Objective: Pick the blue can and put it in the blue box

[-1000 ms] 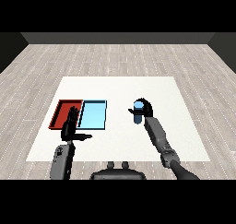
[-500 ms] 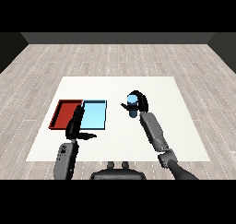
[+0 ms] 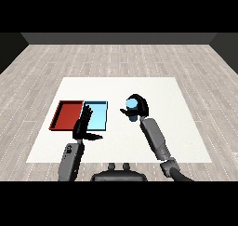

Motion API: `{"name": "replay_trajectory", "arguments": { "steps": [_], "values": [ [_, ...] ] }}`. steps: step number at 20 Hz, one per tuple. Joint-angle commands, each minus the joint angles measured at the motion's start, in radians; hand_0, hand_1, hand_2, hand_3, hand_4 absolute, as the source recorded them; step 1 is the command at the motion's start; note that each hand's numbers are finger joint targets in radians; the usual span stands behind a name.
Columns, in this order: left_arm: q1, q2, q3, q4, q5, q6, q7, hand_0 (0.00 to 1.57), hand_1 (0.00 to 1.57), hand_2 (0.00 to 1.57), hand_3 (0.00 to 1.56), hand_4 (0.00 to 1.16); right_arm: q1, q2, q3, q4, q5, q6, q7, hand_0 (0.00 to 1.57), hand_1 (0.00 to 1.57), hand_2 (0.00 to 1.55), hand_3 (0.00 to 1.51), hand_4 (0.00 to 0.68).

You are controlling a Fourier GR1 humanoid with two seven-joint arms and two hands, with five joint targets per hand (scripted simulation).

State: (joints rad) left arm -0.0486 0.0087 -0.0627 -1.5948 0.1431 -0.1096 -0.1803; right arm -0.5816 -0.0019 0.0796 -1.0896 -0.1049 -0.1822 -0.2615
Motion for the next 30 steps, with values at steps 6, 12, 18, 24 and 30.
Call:
{"name": "replay_trajectory", "arguments": {
  "steps": [6, 12, 18, 24, 30],
  "values": [
    [-0.09, -0.009, -0.115, -0.012, 0.073, 0.089, 0.163, 0.0, 0.0, 0.0, 0.0, 0.0, 0.127, -0.001, 0.044, -0.217, 0.018, 0.01, 0.098, 1.46, 1.46, 1.47, 1.44, 0.626],
    [-0.181, -0.009, -0.232, 0.227, 0.058, 0.206, -0.001, 0.0, 0.0, 0.0, 0.0, 0.0, 0.141, 0.002, 0.105, -0.226, 0.043, -0.014, 0.079, 1.46, 1.46, 1.47, 1.43, 0.619],
    [-0.155, -0.009, -0.24, 0.172, 0.006, 0.223, 0.041, 0.0, 0.0, 0.0, 0.0, 0.0, 0.093, 0.002, 0.181, -0.196, 0.019, -0.073, 0.076, 1.44, 1.44, 1.45, 1.43, 0.606],
    [-0.27, -0.009, -0.298, 0.339, 0.065, 0.28, -0.007, 0.0, 0.0, 0.0, 0.0, 0.0, 0.141, 0.002, 0.182, -0.264, 0.041, -0.011, 0.104, 1.42, 1.42, 1.46, 1.43, 0.615],
    [-0.284, -0.009, -0.42, 0.378, 0.159, 0.374, -0.055, 0.0, 0.0, 0.0, 0.0, 0.0, 0.117, -0.01, 0.193, -0.264, 0.011, -0.027, 0.101, 1.43, 1.43, 1.46, 1.42, 0.614]
  ]
}}
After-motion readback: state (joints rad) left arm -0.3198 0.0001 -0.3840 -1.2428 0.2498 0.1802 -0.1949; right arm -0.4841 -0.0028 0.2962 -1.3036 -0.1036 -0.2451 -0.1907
